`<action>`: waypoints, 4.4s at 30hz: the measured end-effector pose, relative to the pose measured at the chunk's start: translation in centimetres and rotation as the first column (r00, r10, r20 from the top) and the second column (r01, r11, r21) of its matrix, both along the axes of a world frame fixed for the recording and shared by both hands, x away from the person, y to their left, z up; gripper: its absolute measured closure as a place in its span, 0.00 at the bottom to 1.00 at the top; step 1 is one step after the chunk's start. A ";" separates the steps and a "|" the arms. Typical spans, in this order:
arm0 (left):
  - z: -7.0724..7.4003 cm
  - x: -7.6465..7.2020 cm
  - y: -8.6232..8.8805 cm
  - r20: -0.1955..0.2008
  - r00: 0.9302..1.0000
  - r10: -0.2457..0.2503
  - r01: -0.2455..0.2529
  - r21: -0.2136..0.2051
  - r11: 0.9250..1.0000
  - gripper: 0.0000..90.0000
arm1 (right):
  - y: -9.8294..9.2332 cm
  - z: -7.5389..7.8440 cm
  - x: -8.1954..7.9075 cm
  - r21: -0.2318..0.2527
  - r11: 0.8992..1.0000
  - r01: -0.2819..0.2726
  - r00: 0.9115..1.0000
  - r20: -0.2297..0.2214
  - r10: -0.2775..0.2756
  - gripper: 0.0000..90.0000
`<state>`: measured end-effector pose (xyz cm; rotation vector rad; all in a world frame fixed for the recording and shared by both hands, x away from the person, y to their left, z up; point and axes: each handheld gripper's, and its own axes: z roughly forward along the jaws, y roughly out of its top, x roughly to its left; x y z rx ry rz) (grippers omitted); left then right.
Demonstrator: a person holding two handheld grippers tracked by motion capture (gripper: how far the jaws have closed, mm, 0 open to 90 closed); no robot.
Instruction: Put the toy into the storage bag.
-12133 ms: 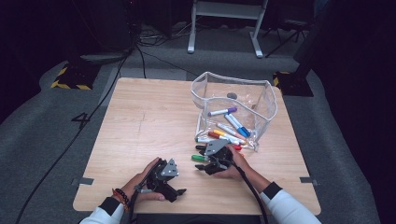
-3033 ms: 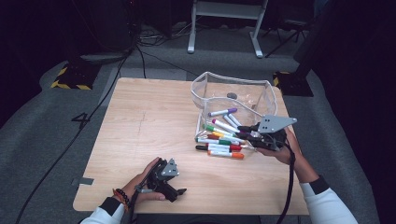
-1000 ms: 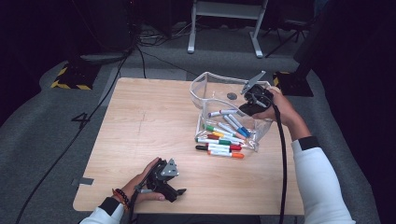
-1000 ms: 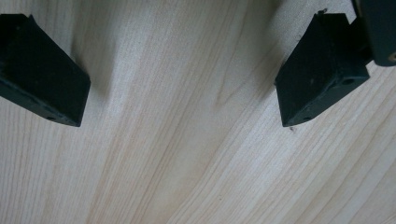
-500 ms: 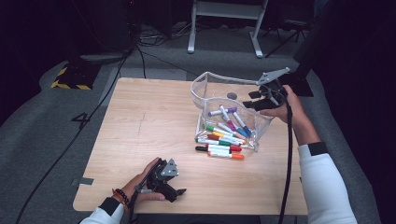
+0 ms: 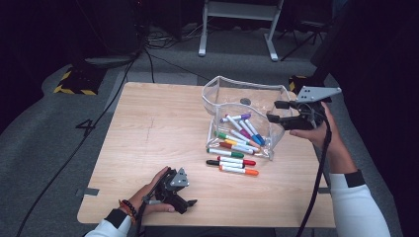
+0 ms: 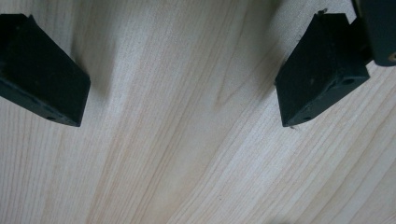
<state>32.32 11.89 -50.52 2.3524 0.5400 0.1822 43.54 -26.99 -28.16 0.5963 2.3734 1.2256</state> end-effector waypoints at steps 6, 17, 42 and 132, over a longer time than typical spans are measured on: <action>0.0 0.0 0.0 0.000 1.000 0.002 -0.002 -0.001 1.000 0.04 | -0.4 -1.6 -3.8 0.003 0.999 -0.038 0.999 0.030 0.037 0.46; 0.0 -0.1 -0.1 -0.001 1.000 0.014 -0.014 0.002 1.000 0.04 | 0.2 -11.8 -9.2 -0.018 0.988 -0.155 0.985 -0.083 0.153 0.52; 0.0 0.1 -0.5 0.000 1.000 0.020 -0.020 0.002 1.000 0.04 | 3.4 -21.0 -7.6 -0.131 0.963 -0.237 0.946 -0.257 0.198 0.69; 0.0 0.0 -0.7 -0.001 1.000 0.017 -0.017 0.003 1.000 0.04 | 1.9 0.8 0.4 0.108 0.985 -0.135 0.984 0.130 0.121 0.82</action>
